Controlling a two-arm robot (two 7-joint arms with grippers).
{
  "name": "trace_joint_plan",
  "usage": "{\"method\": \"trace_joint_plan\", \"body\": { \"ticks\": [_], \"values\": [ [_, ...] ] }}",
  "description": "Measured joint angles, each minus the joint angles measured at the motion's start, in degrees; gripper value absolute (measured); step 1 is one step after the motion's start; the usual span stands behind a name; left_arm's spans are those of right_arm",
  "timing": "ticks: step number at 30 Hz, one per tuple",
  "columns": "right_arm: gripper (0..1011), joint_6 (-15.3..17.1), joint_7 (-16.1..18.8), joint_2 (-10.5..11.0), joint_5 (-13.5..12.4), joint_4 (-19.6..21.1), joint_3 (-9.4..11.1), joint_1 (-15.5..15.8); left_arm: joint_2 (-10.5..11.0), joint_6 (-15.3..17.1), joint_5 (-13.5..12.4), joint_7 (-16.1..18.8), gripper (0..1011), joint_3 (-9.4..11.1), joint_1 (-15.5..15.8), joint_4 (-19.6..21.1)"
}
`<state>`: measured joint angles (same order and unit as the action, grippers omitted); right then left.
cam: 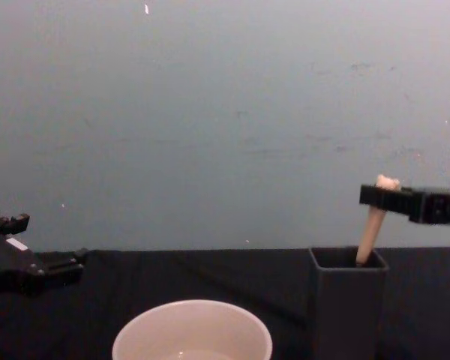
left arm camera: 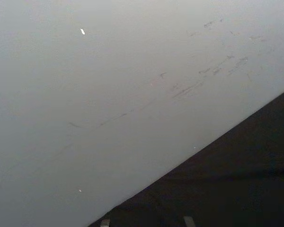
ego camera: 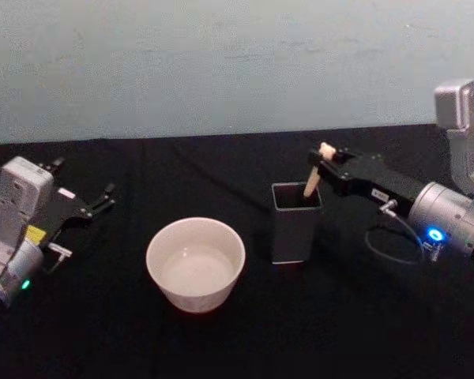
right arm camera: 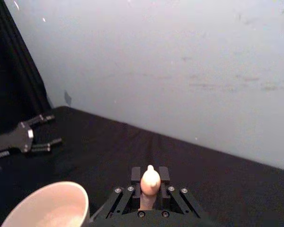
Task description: Pick up the stirring spoon with one hand, stir inside the cup, then place it back in its original position.
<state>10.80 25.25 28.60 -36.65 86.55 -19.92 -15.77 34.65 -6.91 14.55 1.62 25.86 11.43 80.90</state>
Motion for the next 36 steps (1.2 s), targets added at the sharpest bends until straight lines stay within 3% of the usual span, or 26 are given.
{"method": "trace_joint_plan", "body": {
  "ticks": [13,19,23,31,36],
  "values": [
    [224,1.08,-1.42,0.69,-6.85,3.62,3.24,-0.6,0.0,0.0,0.0,0.0,1001,0.0,0.0,0.0],
    [224,1.31,-2.49,-0.22,-10.7,5.03,4.74,-1.67,0.0,0.0,0.0,0.0,1001,0.0,0.0,0.0],
    [224,1.1,-2.92,-0.72,-11.87,5.45,4.85,-2.13,0.0,0.0,0.0,0.0,1001,0.0,0.0,0.0],
    [224,0.76,-3.51,-1.63,-12.28,5.52,2.0,-3.16,0.0,0.0,0.0,0.0,1001,0.0,0.0,0.0],
    [224,0.71,-2.93,-1.72,-10.98,4.85,-1.76,-3.36,0.0,0.0,0.0,0.0,1001,0.0,0.0,0.0]
  ]
}}
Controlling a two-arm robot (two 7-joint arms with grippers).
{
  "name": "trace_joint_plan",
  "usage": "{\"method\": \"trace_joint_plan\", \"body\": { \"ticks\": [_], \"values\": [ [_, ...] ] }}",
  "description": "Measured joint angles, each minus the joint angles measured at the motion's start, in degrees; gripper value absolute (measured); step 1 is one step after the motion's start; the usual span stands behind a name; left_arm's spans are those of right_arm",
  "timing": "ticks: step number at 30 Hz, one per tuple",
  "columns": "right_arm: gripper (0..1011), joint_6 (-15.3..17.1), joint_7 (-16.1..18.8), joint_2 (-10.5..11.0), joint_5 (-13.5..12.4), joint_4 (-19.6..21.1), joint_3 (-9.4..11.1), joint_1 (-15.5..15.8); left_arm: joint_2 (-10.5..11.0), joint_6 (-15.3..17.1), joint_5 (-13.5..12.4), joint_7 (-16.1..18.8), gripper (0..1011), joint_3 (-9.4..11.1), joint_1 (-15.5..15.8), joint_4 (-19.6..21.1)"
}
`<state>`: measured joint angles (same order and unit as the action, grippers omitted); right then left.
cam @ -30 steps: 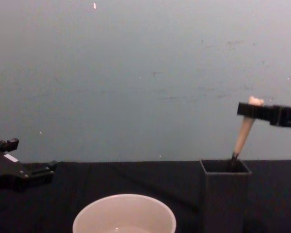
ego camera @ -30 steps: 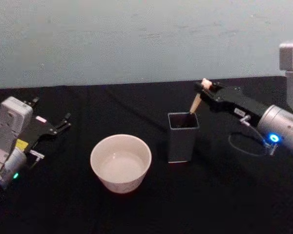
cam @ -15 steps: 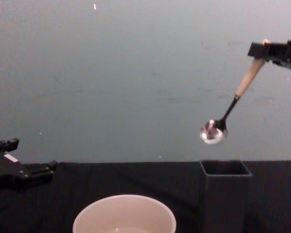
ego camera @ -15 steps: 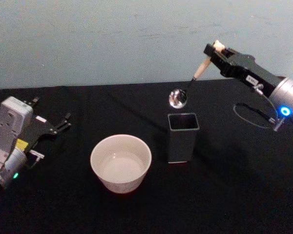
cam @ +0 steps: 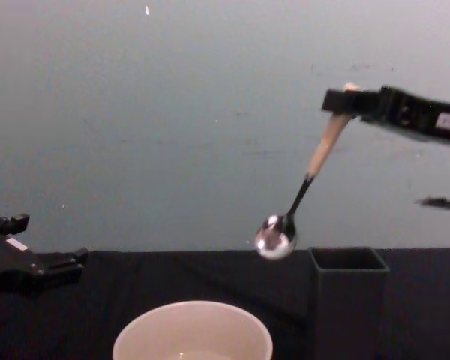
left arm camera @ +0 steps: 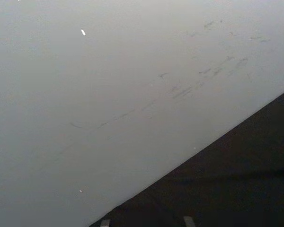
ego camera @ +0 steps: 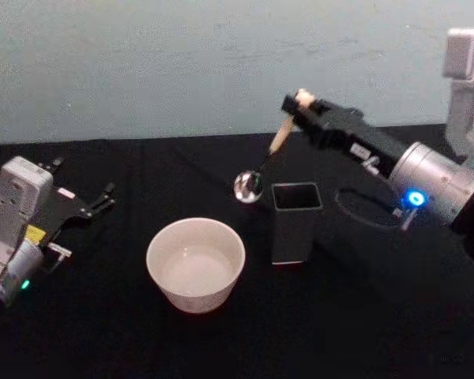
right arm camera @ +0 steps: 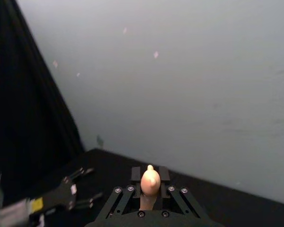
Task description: Pick up the stirring spoon with one hand, stir inside the cup, then place it back in its original position.
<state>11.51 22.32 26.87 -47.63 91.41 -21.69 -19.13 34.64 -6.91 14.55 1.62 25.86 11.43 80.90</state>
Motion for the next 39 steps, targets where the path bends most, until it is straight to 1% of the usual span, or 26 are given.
{"method": "trace_joint_plan", "body": {
  "ticks": [1,2,4,5,7,10,11,13,20,28,35,38,39],
  "values": [
    [223,-0.21,0.36,0.11,0.38,-0.07,-0.88,0.0,0.0,0.0,0.0,0.0,1001,0.0,0.0,0.0],
    [223,-0.21,0.36,0.11,0.38,-0.07,-0.88,0.0,0.0,0.0,0.0,0.0,1002,0.0,0.0,0.0],
    [223,-1.18,1.28,0.5,1.64,-0.16,-2.86,0.05,0.0,0.0,0.0,0.0,1001,0.0,0.0,0.0],
    [224,-1.18,1.28,0.5,1.64,-0.16,-2.86,0.05,0.0,0.0,0.0,0.0,1001,0.0,0.0,0.0],
    [224,-2.52,2.46,1.02,3.4,-0.35,-4.66,0.19,0.0,0.0,0.0,0.0,1002,0.0,0.0,0.0],
    [223,-3.57,3.42,1.45,4.93,-0.64,-6.01,0.34,0.0,0.0,0.0,0.0,1001,0.0,0.0,0.0],
    [223,-4.2,4.1,1.69,6.0,-0.86,-6.77,0.48,0.0,0.0,0.0,0.0,1001,0.0,0.0,0.0],
    [223,-5.05,5.04,2.01,7.29,-1.11,-7.75,0.75,0.0,0.0,0.0,0.0,1001,0.0,0.0,0.0],
    [223,-6.54,7.48,2.6,10.16,-1.38,-9.59,1.66,0.0,0.0,0.0,0.0,1001,0.0,0.0,0.0],
    [223,-6.66,9.74,2.63,11.57,-1.22,-11.21,2.09,0.0,0.0,0.0,0.0,1001,0.0,0.0,0.0],
    [224,-6.15,10.54,1.64,12.64,-1.05,-12.76,2.02,0.0,0.0,0.0,0.0,1002,0.0,0.0,0.0],
    [223,-6.04,10.48,0.72,13.26,-1.35,-13.45,1.75,0.0,0.0,0.0,0.0,1001,0.0,0.0,0.0],
    [223,-6.06,10.23,0.04,13.64,-1.76,-13.78,1.53,0.0,0.0,0.0,0.0,1001,0.0,0.0,0.0]
  ]
}}
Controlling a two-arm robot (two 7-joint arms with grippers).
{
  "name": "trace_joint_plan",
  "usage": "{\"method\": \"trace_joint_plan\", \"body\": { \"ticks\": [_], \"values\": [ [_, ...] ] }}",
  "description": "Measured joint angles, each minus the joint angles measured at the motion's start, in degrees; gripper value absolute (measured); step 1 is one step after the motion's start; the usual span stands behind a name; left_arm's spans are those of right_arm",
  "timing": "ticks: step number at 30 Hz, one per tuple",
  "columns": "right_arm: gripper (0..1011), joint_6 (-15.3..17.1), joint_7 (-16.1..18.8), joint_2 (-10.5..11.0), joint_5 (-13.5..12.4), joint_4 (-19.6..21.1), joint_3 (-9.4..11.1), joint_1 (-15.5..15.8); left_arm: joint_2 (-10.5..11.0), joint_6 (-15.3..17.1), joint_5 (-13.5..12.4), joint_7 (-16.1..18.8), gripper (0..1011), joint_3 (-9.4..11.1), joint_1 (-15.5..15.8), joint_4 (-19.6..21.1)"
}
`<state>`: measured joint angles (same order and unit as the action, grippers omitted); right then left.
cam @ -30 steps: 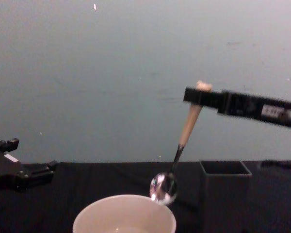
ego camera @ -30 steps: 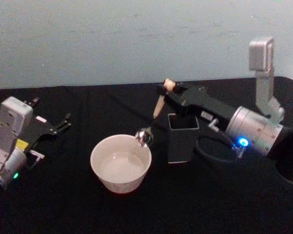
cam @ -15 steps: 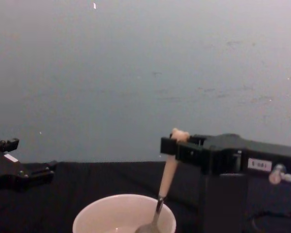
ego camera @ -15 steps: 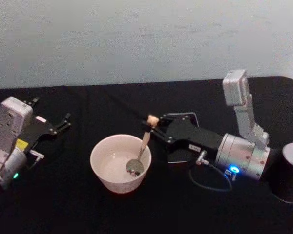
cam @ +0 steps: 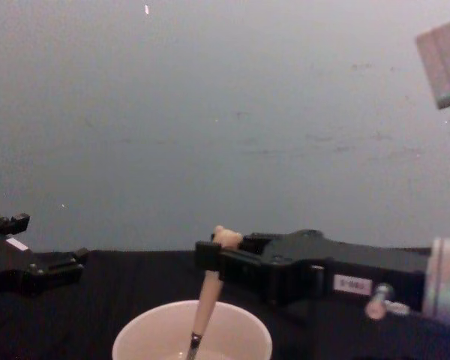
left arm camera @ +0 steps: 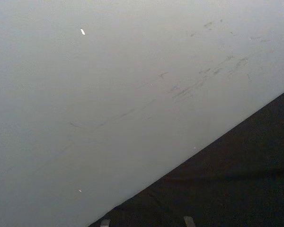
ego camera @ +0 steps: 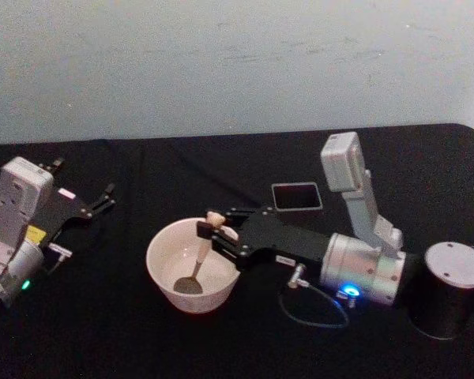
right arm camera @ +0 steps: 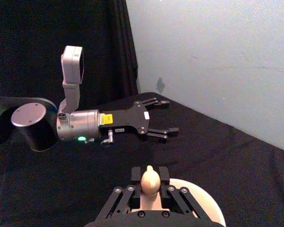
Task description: Pick up the stirring spoon with one hand, stir inside the cup, then place it back in its original position.
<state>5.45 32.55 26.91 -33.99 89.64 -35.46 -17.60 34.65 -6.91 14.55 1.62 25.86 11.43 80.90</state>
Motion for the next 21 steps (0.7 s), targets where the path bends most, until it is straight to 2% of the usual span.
{"method": "trace_joint_plan", "body": {
  "ticks": [11,15,21],
  "values": [
    [223,-0.5,-3.26,-5.81,2.88,-5.17,-0.84,-2.78,0.0,0.0,0.0,0.0,1001,0.0,0.0,0.0],
    [223,-0.5,-4.66,-8.21,3.79,-8.16,-0.16,-4.43,0.0,0.0,0.0,0.0,1001,0.0,0.0,0.0],
    [223,-0.55,-6.0,-10.16,4.48,-11.1,1.17,-5.96,0.0,0.0,0.0,0.0,1001,0.0,0.0,0.0]
  ]
}}
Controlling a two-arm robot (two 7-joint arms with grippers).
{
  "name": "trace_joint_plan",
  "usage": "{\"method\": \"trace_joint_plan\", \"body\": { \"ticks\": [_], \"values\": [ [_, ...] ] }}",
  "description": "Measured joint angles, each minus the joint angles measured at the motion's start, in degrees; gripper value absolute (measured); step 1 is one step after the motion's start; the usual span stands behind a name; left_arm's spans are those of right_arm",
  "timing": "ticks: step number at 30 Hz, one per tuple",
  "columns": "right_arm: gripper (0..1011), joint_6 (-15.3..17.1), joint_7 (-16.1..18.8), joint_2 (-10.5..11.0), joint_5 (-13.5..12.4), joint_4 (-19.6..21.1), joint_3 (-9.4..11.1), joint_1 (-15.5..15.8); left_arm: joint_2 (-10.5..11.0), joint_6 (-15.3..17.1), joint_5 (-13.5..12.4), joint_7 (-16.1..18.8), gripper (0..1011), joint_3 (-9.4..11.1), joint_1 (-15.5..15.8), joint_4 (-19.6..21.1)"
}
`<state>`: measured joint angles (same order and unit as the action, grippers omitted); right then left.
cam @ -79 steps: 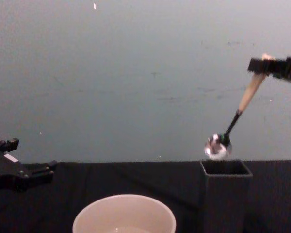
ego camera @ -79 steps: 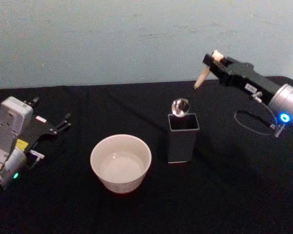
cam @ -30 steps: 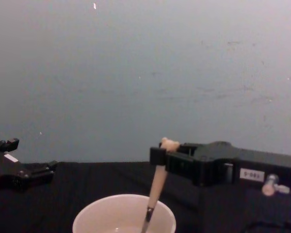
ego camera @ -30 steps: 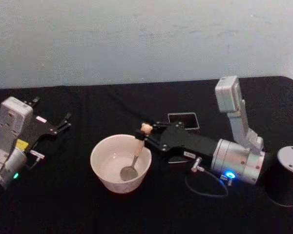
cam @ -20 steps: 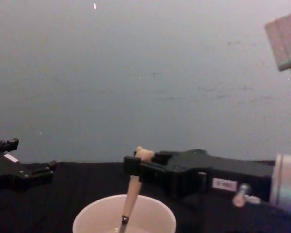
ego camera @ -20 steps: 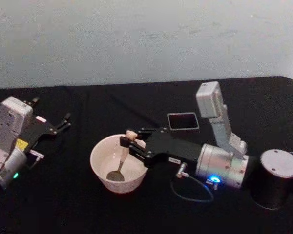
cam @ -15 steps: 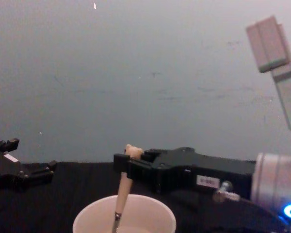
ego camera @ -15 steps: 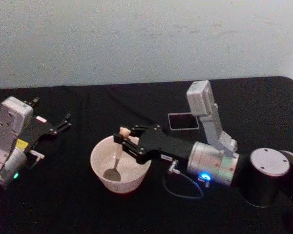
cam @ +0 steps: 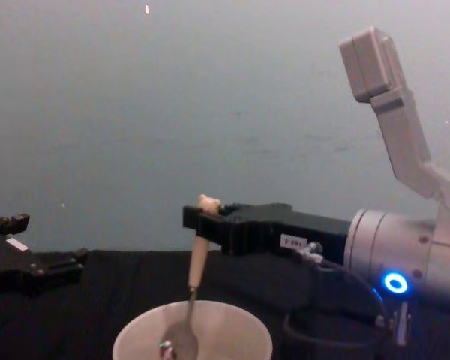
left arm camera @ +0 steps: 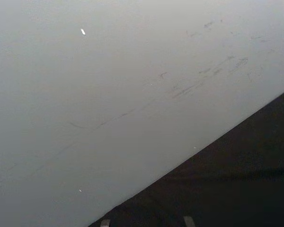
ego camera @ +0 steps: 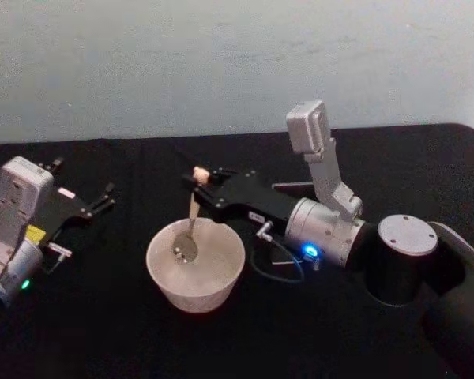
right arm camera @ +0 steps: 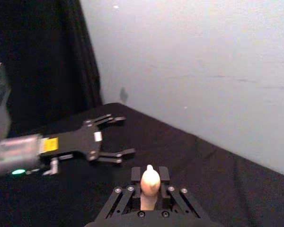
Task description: Pick up the stirring spoon with one hand, stir inside the cup, then place it back in its original position.
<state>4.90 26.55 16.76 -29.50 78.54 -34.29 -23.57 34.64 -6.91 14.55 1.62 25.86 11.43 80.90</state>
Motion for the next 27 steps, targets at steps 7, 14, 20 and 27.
{"method": "trace_joint_plan", "body": {
  "ticks": [7,14,20,27],
  "values": [
    [223,0.31,-0.75,-0.23,0.45,-1.23,1.95,-0.62,0.0,0.0,0.0,0.0,1001,0.0,0.0,0.0],
    [223,1.49,1.07,3.01,0.05,2.62,3.24,1.67,0.0,0.0,0.0,0.0,1001,0.0,0.0,0.0],
    [223,2.73,2.98,6.24,-1.14,7.07,3.39,4.39,0.0,0.0,0.0,0.0,1001,0.0,0.0,0.0],
    [223,3.85,4.6,8.48,-2.55,10.54,2.52,6.25,0.0,0.0,0.0,0.0,1001,0.0,0.0,0.0]
  ]
}}
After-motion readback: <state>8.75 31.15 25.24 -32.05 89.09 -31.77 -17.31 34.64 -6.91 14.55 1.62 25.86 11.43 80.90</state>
